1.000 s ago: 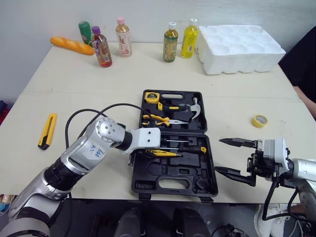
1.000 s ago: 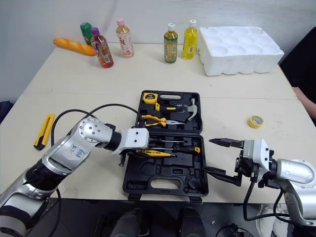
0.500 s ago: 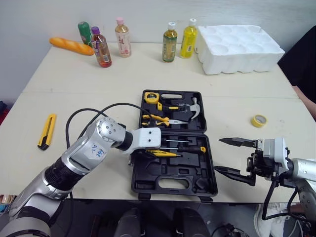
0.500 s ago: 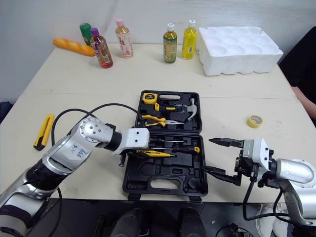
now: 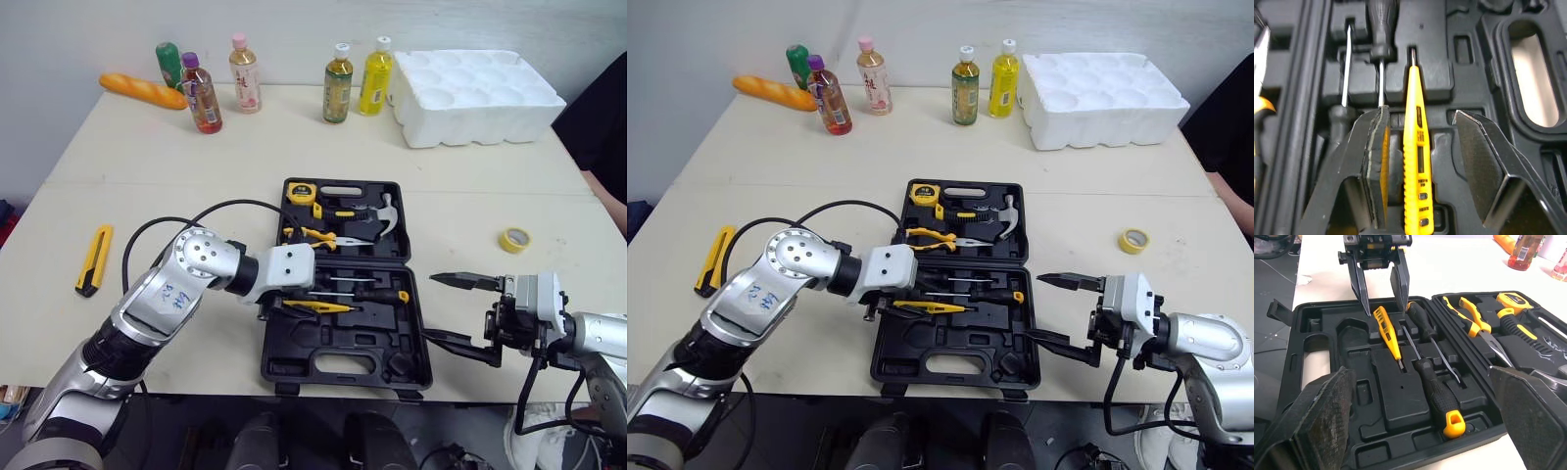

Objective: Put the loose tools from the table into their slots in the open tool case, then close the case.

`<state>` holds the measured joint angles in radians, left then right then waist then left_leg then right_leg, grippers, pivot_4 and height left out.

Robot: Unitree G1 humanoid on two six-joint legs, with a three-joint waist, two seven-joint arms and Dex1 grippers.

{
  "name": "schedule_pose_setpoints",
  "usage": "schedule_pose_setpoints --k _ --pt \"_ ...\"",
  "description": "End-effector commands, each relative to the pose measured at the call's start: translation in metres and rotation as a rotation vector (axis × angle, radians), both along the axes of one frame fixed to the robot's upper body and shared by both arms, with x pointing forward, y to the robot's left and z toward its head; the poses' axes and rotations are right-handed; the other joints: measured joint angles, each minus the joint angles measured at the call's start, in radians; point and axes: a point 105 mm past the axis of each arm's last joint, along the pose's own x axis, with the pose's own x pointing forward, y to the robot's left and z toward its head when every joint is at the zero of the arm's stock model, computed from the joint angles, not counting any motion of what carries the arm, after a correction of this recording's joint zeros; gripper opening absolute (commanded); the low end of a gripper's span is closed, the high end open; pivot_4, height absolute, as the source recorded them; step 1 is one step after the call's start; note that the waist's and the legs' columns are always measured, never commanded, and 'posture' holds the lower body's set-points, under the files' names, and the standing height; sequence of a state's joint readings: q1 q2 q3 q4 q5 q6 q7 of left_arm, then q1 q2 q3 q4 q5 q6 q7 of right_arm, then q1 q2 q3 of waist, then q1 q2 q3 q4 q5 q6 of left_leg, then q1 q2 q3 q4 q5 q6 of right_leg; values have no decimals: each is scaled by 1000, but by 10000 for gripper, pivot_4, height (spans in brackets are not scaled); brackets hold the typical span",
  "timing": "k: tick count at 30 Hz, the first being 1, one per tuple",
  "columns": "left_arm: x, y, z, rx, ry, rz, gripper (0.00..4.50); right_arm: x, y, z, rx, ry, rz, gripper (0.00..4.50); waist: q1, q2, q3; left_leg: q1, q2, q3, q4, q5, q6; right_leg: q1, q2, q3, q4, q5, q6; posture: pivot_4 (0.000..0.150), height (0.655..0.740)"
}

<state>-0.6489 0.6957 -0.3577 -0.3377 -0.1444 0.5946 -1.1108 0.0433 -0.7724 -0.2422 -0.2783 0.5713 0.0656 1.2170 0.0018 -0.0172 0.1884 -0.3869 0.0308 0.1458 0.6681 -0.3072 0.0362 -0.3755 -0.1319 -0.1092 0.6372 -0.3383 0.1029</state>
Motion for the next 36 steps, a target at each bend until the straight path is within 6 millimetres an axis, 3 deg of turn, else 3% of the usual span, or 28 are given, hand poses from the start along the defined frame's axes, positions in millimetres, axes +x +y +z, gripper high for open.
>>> schedule_pose_setpoints --k 1,6,9,12,15,21,36 --pt "-8 3 28 -191 -65 -113 22708 -1 4 8 3 -53 17 45000 -1 0 0 0 0 0 0 0 0 0 0 0 0 0 0 1500 7400" --pt "-6 19 41 -402 -77 -120 22708 1 1 8 2 -58 5 45000 -2 0 0 0 1 0 0 0 0 0 -1 0 0 0 0 1500 7400" --pt "-9 23 40 -424 -86 -153 22708 1 0 7 2 -59 1 45000 -2 0 0 0 0 0 1 0 0 0 -1 -1 0 0 0 1500 7400" --pt "-4 25 29 -455 -86 -124 14973 1 0 5 4 -57 0 45000 -2 0 0 0 0 0 1 0 0 0 0 -1 0 0 0 1500 7400" --pt "1 24 6 -395 -111 -116 322 1 0 5 6 -57 -2 45000 -1 0 0 0 0 0 1 0 0 0 0 -1 0 0 0 1500 7400" --pt "-5 13 -21 -362 -36 -134 105 2 -1 5 5 -59 -4 45000 -1 0 0 0 0 0 1 0 0 0 0 -1 0 0 0 1500 7400" --pt "3 1 -41 -316 -53 -72 105 4 1 3 8 -56 7 45000 -2 0 0 0 0 0 1 0 0 0 -1 -1 0 0 0 1500 7400"
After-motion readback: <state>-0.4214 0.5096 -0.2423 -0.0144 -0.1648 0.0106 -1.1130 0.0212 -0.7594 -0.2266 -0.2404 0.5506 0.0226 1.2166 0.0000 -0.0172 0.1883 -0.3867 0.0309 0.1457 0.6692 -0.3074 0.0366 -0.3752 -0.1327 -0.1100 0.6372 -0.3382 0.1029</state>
